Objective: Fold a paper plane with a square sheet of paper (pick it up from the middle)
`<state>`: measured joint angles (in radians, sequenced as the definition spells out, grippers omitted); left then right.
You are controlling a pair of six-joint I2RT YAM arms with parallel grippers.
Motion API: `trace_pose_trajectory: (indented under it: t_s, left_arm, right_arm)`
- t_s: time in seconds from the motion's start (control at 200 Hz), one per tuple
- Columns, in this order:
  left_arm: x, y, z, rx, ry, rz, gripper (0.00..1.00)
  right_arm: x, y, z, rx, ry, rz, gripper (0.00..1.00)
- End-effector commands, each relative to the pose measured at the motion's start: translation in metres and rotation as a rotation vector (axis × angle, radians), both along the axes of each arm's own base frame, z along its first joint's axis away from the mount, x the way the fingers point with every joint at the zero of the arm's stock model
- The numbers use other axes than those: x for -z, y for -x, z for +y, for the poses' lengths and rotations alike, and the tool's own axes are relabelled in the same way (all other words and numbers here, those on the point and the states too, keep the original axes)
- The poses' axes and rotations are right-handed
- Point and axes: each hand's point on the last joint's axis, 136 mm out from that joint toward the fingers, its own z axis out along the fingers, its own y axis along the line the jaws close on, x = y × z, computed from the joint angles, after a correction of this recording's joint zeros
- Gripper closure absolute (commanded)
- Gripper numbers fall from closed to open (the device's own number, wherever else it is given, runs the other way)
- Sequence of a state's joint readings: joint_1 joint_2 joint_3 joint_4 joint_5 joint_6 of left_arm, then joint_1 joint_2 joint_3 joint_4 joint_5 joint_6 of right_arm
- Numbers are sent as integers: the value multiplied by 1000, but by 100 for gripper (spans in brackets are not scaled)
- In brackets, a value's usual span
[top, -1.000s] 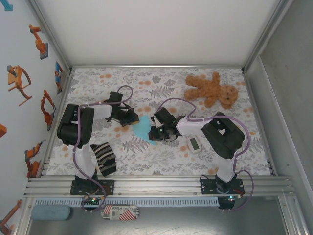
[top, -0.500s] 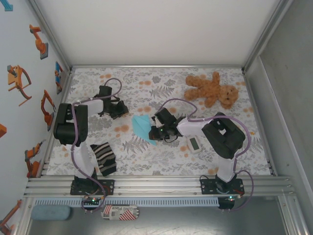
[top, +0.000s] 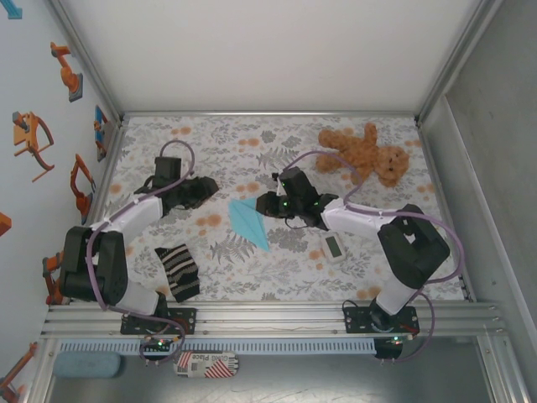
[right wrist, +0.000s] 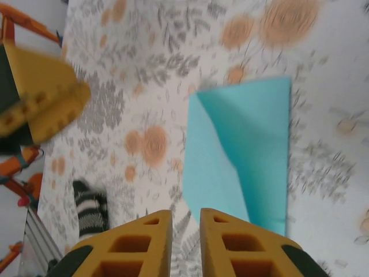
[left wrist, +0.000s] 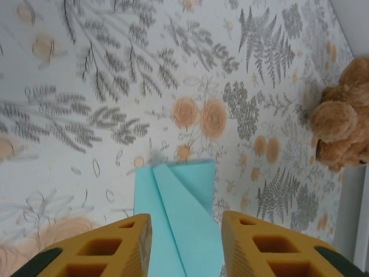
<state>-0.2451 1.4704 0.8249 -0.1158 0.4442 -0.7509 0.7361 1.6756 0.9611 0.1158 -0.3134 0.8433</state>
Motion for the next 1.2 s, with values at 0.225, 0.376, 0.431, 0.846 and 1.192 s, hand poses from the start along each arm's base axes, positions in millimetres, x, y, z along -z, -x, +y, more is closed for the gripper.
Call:
trace_pose_trajectory:
  t_s: [0.225,0.376,0.431,0.846,1.192]
  left_arm:
    - [23,31,-57,45,110,103,62]
    - [35,32,-68,67,114,129,65]
    - [38,32,-68,67,110,139,65]
    - [37,34,-61,60,68,137,65]
    - [-45,28,-44,37,214,-103,56]
  right_arm:
    - [41,-12,4,-85,102,33,72]
    - [50,-10,13,-155,111,46,70]
    - [52,-9,16,-176,106,50,70]
    - [63,-8,28,-255,95,57,89]
    - [-36,-26,25,-176,-184,-110,100]
